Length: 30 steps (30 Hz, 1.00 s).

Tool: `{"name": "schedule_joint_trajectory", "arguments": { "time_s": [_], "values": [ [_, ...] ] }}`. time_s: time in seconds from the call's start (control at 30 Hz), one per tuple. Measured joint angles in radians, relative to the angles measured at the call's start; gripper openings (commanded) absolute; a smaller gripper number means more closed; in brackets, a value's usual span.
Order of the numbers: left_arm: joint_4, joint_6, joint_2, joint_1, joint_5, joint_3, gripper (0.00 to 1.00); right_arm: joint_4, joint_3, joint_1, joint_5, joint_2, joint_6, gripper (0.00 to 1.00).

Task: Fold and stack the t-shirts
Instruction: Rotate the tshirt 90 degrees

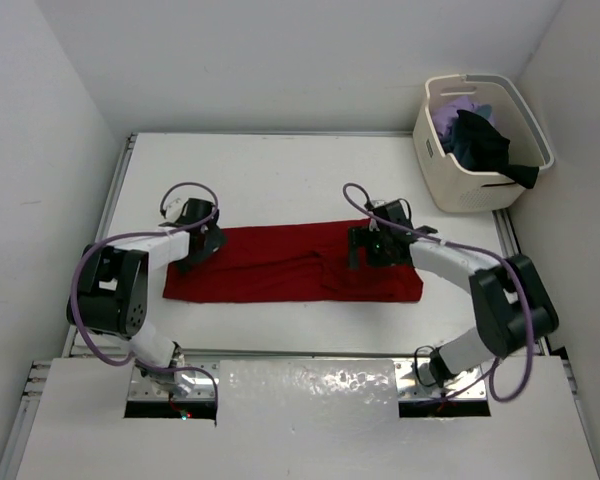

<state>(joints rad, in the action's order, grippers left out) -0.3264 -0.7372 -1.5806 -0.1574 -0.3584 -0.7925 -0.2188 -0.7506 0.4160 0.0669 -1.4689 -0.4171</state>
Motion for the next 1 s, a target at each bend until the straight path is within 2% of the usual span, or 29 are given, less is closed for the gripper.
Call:
{"name": "schedule_joint_trajectory", "arguments": {
  "time_s": [0.13,0.33,0.5,0.6,0.7,0.77,0.83,0.93,1.0],
  "values": [
    [0.010,0.006,0.004,0.000,-0.008,0.017,1.00,-0.027,-0.037,-0.045,-0.087,-0.160,-0.047,0.99],
    [0.019,0.026,0.000,-0.013,0.003,0.020,1.00,-0.043,-0.313,-0.079,-0.180,-0.396,-0.060,0.99],
    [0.000,0.032,-0.014,-0.051,-0.002,0.004,1.00,-0.098,-0.678,-0.101,-0.208,-0.652,-0.013,0.99],
    [-0.024,0.014,-0.023,-0.108,0.001,-0.011,1.00,-0.160,-0.991,-0.118,-0.182,-0.846,0.029,0.99],
    [-0.035,-0.023,-0.023,-0.187,0.006,-0.016,1.00,-0.160,-1.327,-0.131,-0.098,-1.054,0.043,0.99],
    [-0.037,-0.053,-0.023,-0.243,0.010,-0.019,1.00,-0.118,-1.483,-0.139,-0.026,-1.159,0.034,0.99],
    [-0.038,-0.084,-0.023,-0.309,0.008,-0.020,1.00,-0.021,-1.517,-0.144,0.048,-1.201,0.004,0.99],
    [-0.037,-0.116,-0.022,-0.391,0.010,-0.018,1.00,0.106,-1.484,-0.142,0.103,-1.212,-0.048,0.99],
    [-0.036,-0.135,-0.017,-0.447,0.011,-0.013,1.00,0.132,-1.559,-0.132,0.118,-1.265,-0.076,0.99]
  ]
}}
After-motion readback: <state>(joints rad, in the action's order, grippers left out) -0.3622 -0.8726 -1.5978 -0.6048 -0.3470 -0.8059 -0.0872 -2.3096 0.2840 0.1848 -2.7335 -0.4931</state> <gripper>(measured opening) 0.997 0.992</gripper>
